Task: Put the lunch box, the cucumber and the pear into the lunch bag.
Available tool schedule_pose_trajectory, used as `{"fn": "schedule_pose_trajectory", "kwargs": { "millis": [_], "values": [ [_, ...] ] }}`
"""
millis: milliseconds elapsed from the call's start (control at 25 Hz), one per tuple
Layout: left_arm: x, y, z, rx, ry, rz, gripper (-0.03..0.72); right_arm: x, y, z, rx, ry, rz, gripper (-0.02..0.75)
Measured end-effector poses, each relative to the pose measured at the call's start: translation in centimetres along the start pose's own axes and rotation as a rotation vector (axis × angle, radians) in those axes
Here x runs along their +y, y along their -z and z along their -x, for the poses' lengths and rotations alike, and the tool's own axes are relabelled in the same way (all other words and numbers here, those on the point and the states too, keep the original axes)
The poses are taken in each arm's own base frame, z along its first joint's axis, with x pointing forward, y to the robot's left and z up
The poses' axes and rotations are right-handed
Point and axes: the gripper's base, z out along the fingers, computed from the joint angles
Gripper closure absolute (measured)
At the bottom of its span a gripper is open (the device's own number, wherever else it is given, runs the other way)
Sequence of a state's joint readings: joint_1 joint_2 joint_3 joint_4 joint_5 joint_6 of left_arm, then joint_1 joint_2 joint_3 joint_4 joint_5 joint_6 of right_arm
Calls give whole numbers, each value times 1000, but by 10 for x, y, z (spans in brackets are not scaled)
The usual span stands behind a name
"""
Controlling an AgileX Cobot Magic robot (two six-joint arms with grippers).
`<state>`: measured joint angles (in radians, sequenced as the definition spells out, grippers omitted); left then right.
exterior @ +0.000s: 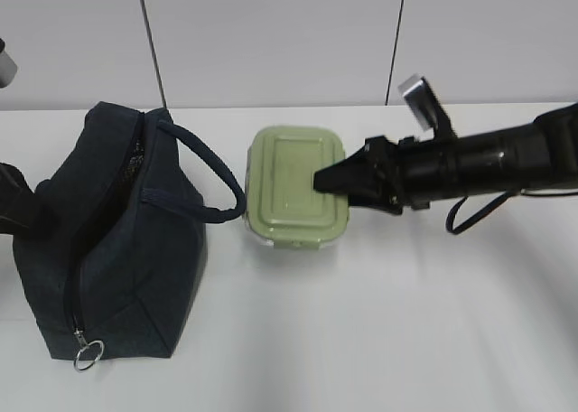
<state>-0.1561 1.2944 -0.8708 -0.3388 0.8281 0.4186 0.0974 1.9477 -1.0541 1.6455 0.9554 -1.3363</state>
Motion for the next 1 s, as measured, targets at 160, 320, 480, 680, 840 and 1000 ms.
{"fn": "schedule_pose_trajectory", "kwargs": {
  "millis": [160, 320, 480, 680, 840, 1000],
  "values": [
    [0, 0, 0, 0, 0, 0, 687, 38, 18, 33, -19, 110, -40, 407],
    [0, 0, 0, -1, 0, 0, 687, 82, 17, 59, -15, 204, -20, 408],
    [0, 0, 0, -2, 0, 1, 687, 136, -6, 69, 17, 288, 37, 408],
    [0, 0, 0, -3, 1, 0, 687, 186, -49, 58, 64, 318, 91, 408],
    [0, 0, 0, -4, 3, -1, 687, 189, -73, 47, 83, 315, 60, 408],
    [0, 0, 1, -14, 9, -5, 687, 166, -88, 40, 143, 300, -42, 408]
  ]
}}
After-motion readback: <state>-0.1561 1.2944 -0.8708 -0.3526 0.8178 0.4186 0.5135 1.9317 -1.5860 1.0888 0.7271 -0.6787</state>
